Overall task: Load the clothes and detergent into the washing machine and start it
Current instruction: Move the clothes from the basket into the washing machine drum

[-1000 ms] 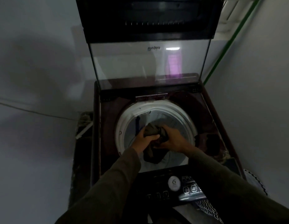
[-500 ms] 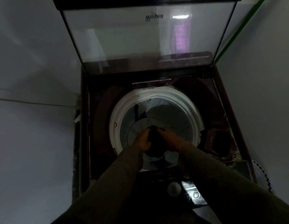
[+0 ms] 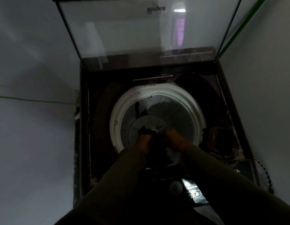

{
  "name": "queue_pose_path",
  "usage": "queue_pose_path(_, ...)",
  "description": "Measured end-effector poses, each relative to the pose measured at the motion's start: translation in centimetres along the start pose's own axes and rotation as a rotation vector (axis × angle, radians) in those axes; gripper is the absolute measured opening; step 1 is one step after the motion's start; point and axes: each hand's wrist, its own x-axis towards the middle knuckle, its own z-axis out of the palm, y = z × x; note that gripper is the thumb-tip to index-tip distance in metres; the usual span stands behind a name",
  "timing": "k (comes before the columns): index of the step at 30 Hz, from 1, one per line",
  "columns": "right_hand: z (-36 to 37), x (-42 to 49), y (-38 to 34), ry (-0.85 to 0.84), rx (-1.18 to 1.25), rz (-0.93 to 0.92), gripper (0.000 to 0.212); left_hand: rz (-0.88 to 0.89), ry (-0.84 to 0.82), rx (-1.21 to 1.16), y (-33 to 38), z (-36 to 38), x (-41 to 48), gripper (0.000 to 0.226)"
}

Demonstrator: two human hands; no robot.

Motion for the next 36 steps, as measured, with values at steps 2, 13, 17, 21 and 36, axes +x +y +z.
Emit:
queue_pose_path(2,0.0,-0.3,0.0,0.022,-0.037,-0.019,0.031,-0.023,0.024,-0.028,0.0,0.1,-0.3,0.042)
queue_pose_path(13,-2.5,-3.2,-2.8,-0.094,-0.616,-0.221,0.036,0.048,-0.269,0.389,1.5,-2.1,-2.2,0.051)
queue_pose_path(17,-3.2,-5.4,-2.9,0.017,-0.720,-0.220,0.035,0.193,-0.197,0.634,3.1,-2.8,-3.1,0.052)
queue_pose_path(21,-4.5,-8.1,-2.3,0.167,-0.778,-0.326,0.031,0.307,-0.127,0.733,4.9,-2.8,-4.1,0.050)
queue_pose_path(36,-10.3,-20.4,6.7,0.722,-0.624,-0.010,0.076,0.754,0.059,0.791,17.0,5.5,-6.8,0.079)
